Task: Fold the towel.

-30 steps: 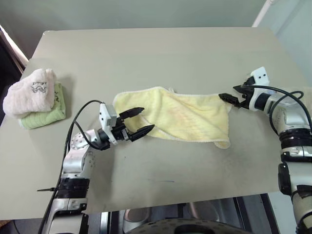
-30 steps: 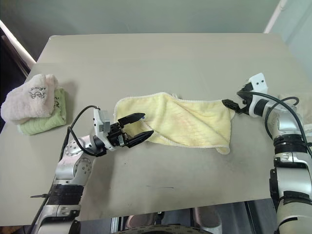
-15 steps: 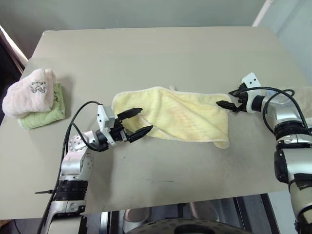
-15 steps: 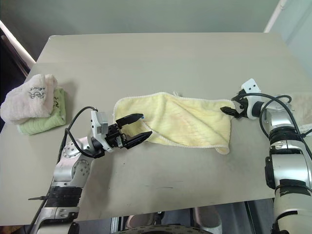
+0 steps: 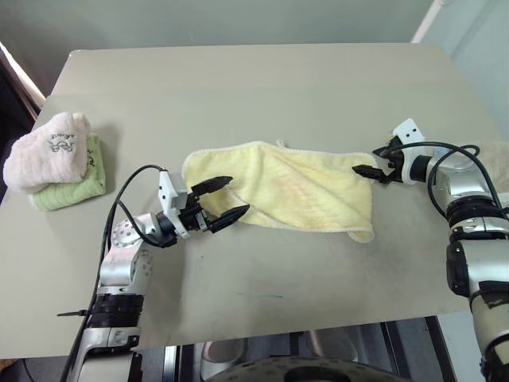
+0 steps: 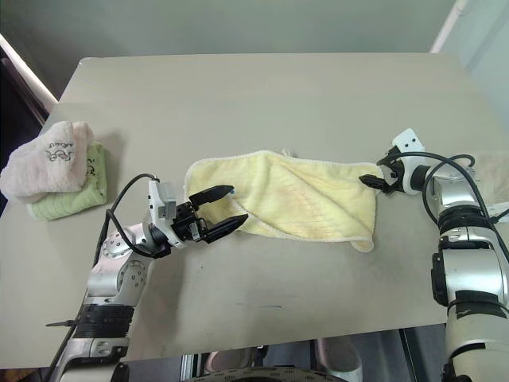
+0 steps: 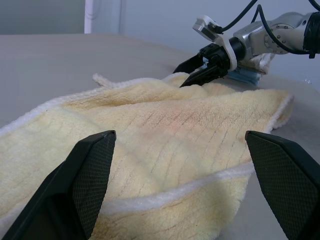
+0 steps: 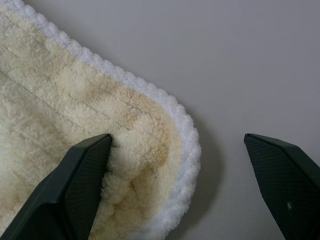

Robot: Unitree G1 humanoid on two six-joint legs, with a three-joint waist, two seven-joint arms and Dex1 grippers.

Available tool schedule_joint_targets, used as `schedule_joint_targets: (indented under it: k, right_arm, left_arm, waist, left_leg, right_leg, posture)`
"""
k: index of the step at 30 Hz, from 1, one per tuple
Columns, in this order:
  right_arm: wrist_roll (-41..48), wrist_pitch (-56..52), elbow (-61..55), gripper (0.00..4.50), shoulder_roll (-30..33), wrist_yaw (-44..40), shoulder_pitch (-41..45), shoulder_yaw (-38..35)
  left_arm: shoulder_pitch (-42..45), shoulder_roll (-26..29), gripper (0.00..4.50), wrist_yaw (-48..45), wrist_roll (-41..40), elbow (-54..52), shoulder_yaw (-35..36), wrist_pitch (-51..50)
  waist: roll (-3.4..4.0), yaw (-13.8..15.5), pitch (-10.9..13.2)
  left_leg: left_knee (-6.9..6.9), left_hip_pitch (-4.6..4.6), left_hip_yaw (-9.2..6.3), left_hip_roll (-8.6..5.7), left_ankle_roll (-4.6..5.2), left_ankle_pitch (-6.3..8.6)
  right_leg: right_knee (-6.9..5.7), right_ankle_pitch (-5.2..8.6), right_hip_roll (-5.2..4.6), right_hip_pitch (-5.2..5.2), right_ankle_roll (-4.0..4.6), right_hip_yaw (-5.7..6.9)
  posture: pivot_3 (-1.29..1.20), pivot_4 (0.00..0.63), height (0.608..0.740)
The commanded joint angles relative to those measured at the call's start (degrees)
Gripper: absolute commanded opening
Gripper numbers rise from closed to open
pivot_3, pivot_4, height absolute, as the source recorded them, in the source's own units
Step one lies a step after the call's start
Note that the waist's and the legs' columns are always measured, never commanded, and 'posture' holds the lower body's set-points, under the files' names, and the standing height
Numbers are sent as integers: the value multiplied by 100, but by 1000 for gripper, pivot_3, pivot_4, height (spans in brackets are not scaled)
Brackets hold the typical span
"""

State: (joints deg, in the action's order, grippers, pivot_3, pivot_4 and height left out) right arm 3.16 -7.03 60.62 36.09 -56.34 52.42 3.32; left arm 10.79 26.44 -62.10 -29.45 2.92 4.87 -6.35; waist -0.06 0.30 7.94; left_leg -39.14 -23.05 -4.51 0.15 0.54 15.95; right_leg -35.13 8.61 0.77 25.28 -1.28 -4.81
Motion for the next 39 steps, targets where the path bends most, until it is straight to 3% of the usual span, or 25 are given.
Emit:
schedule_joint_targets:
  k: [1, 3, 6, 16, 30, 38, 39]
  right_arm:
    - [-6, 80, 4, 4484, 22, -59, 127, -131]
    - [60, 17, 42, 4318, 28, -189, 229, -178]
    - [324, -883, 30, 3597, 94, -768, 468, -308]
    - [258, -1247, -83, 24, 118, -957, 533, -417]
    - [-64, -293, -210, 24, 157, -583, 368, -293]
    - [-101, -596, -36, 2720, 121, -486, 456, -307]
    - [-101, -662, 5, 2720, 107, -466, 476, -311]
  left_arm:
    - [12, 41, 4500, 14, -9, -116, 96, 106]
    - [35, 17, 4500, 50, 0, -146, 81, 105]
    - [175, -71, 4500, 49, 72, -12, 9, 220]
    - [205, -140, 4500, -42, 140, 209, -3, 451]
    - [228, -170, 4500, -27, 158, 279, -36, 541]
    - [260, -174, 4500, 108, 127, 15, -76, 330]
    - [258, -171, 4500, 123, 123, -14, -77, 306]
  waist:
    - [0, 0, 0]
    - [0, 0, 0]
    - [1, -3, 1]
    - [1, -1, 1]
    - [1, -2, 1]
    - [1, -3, 1]
    - [1, -3, 1]
  left_leg:
    - [0, 0, 0, 0, 0, 0]
    - [0, 0, 0, 0, 0, 0]
    - [0, -1, 1, -1, -3, -2]
    - [5, 1, 0, 1, -14, -9]
    - [3, 7, -1, 0, -18, -14]
    - [3, 8, -1, 1, -18, -14]
    - [2, 8, -1, 1, -18, -15]
  right_leg:
    - [0, 0, 0, 0, 0, 0]
    - [0, 0, 0, 0, 0, 0]
    - [-2, 2, 0, 2, 4, 0]
    - [-10, 9, 1, 5, 20, 2]
    - [-31, 8, 1, 9, 22, 2]
    - [-32, 8, 1, 9, 21, 2]
    - [-32, 8, 1, 8, 21, 2]
  posture:
    - [0, 150, 740]
    - [0, 150, 740]
    - [0, 150, 740]
    - [0, 150, 740]
    - [0, 150, 740]
    - [0, 150, 740]
    - [0, 150, 740]
